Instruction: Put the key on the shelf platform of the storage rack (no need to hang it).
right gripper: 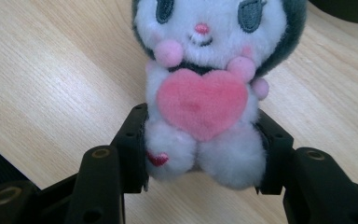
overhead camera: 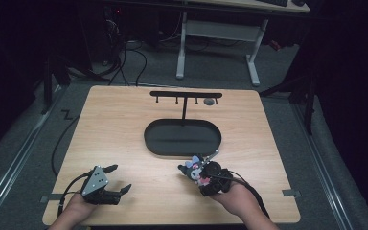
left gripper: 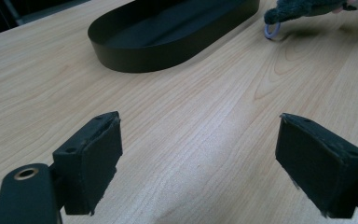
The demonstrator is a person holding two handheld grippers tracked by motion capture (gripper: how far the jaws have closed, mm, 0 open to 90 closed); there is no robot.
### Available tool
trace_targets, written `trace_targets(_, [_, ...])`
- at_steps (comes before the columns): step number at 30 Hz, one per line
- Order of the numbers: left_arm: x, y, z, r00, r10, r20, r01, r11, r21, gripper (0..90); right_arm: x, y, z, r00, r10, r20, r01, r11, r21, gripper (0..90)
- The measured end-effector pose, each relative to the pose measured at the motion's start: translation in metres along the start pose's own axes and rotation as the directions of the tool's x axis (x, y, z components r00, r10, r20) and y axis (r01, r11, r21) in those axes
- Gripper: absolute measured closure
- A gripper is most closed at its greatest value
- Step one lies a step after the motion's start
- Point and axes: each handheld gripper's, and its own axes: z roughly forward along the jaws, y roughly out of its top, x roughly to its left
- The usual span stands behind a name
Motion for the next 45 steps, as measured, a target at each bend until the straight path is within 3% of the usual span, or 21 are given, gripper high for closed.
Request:
trace_targets(4, [0.000, 0.000, 0.000, 1.0000, -0.002, -0.003, 0.002, 1.0000, 0.002, 15.5, -0.005, -0.003, -0.006, 0.9998, -0.012, 0.013, 0.012, 1.000, -0.012, 48.9])
trace_targets(7, [0.001, 0.001, 0.001, 1.0000, -0.004, -0.001, 0.004, 1.0000, 0.005, 15.5, -0.007, -0.004, -0.009, 1.0000, 0.005, 0.003, -0.005, 0.999, -0.031, 48.9])
trace_targets(11, [0.002, 0.000, 0.000, 0.9999, -0.014, 0.004, 0.014, 0.9999, -0.004, 15.5, -0.009, -0.006, -0.009, 1.0000, 0.007, 0.000, -0.007, 1.000, -0.018, 48.9])
trace_targets(17, [0.001, 0.000, 0.000, 0.9999, -0.009, 0.007, 0.009, 1.0000, -0.004, 15.5, -0.014, -0.003, -0.010, 0.9981, 0.059, -0.018, -0.060, 0.998, -0.033, 48.9])
trace_targets(20, [0.003, 0.000, 0.000, 0.9997, -0.020, 0.017, 0.020, 0.9998, -0.007, 15.5, -0.016, 0.000, -0.014, 0.9943, 0.090, -0.057, -0.093, 0.994, -0.057, 48.9])
trace_targets(23, [0.002, -0.001, -0.002, 0.9996, -0.009, 0.027, 0.010, 0.9998, -0.016, 15.5, -0.015, 0.000, -0.016, 0.9936, 0.097, -0.059, -0.100, 0.993, -0.055, 48.9])
trace_targets(25, [0.003, -0.001, -0.002, 0.9992, -0.014, 0.037, 0.014, 0.9997, -0.020, 15.5, -0.012, 0.002, -0.019, 0.9948, 0.097, -0.030, -0.099, 0.994, -0.045, 48.9])
trace_targets(33, [0.003, 0.000, -0.001, 0.9994, -0.012, 0.032, 0.012, 0.9997, -0.020, 15.5, -0.010, 0.001, -0.023, 0.9960, 0.089, 0.001, -0.089, 0.995, -0.045, 48.9])
trace_targets(35, [0.003, 0.000, -0.001, 0.9995, -0.013, 0.029, 0.013, 0.9998, -0.018, 15.5, -0.012, 0.000, -0.025, 0.9966, 0.082, 0.007, -0.082, 0.996, -0.043, 48.9])
trace_targets(37, [0.002, 0.000, -0.001, 0.9995, -0.011, 0.029, 0.011, 0.9998, -0.019, 15.4, -0.012, 0.000, -0.028, 0.9943, 0.106, 0.008, -0.106, 0.993, -0.043, 48.9])
trace_targets(38, [0.002, 0.000, -0.001, 0.9995, -0.010, 0.028, 0.011, 0.9998, -0.017, 15.4, -0.015, 0.000, -0.028, 0.9965, 0.083, 0.010, -0.083, 0.995, -0.054, 48.8])
trace_targets(45, [0.002, 0.000, -0.001, 0.9994, -0.010, 0.032, 0.010, 0.9998, -0.016, 15.5, -0.025, 0.002, -0.028, 0.9938, 0.111, 0.012, -0.110, 0.992, -0.064, 48.9])
